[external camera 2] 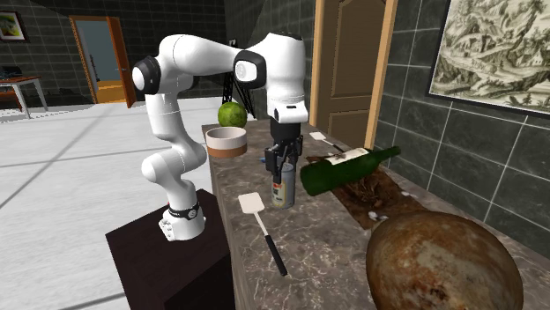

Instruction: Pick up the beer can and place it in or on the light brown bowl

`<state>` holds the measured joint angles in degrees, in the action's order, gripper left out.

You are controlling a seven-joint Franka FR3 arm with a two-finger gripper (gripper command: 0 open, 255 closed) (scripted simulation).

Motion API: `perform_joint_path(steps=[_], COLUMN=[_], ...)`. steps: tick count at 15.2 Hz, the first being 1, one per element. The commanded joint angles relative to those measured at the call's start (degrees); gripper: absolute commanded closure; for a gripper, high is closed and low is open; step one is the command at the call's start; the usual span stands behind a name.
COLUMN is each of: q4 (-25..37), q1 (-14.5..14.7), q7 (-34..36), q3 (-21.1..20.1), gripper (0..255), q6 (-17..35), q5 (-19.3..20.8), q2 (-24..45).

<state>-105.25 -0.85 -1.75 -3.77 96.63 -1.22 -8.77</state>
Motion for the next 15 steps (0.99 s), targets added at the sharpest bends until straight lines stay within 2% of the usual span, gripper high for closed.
perform_joint_path(steps=[1, 4, 15], q4=[-0.1, -0.1, 10.5], q1=[0.0, 0.0, 0.0], q7=[0.0, 0.0, 0.2], q3=[0.0, 0.0, 0.0], gripper=[255, 255, 255], q6=[0.0, -0.1, -8.9], q5=[0.0, 0.0, 0.1], q2=[0.1, 0.1, 1.9])
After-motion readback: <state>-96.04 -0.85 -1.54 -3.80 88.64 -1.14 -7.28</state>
